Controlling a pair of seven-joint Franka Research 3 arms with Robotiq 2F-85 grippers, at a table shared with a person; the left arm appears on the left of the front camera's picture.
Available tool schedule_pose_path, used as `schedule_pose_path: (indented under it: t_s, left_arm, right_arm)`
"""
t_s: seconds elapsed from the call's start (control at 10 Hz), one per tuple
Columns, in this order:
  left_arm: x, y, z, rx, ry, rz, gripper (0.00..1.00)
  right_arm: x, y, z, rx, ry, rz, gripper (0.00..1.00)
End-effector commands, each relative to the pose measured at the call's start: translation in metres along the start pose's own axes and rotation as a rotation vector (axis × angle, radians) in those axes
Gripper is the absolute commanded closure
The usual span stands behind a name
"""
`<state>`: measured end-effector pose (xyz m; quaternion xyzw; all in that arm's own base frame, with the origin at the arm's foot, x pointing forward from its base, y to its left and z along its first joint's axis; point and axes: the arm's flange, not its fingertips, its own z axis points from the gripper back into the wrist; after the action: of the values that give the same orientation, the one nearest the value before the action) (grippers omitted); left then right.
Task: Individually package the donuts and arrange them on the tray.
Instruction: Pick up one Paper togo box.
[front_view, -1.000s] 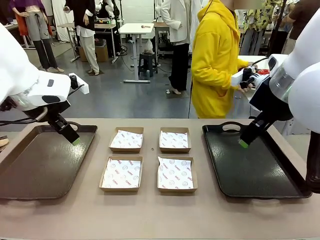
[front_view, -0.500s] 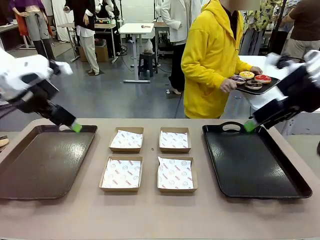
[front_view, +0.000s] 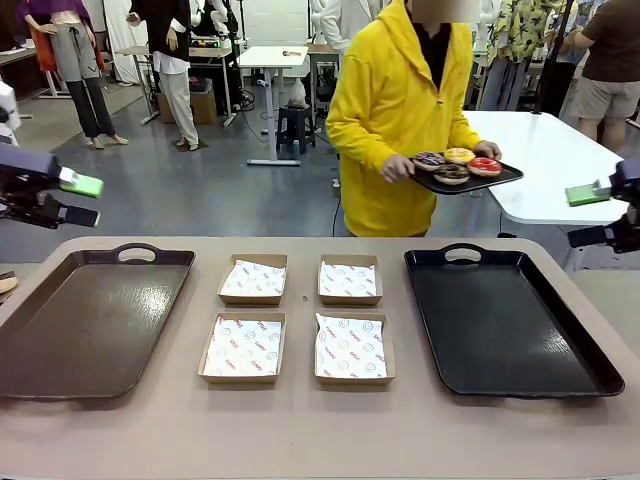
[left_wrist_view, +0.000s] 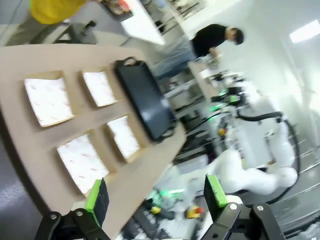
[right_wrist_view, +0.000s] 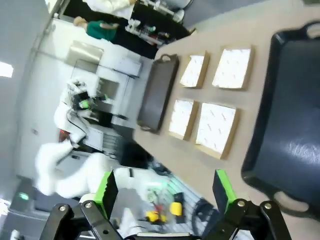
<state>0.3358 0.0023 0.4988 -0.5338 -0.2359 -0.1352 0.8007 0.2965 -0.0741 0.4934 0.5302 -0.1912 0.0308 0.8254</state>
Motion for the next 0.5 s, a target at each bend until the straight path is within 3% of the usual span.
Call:
schedule_pose_path:
  t_s: [0.0, 0.4]
  left_arm:
    - [-0.029, 0.034, 0.005, -0.051, -0.012, 0.119, 0.0]
    - [-0.044, 0.082, 0.029, -0.058, 0.012, 0.273, 0.0]
  right_arm:
    - [-0.024, -0.029, 0.002, -0.007, 0.023, -0.078, 0.0]
    - [-0.025, -0.051, 0.026, -0.014, 0.095, -0.069, 0.0]
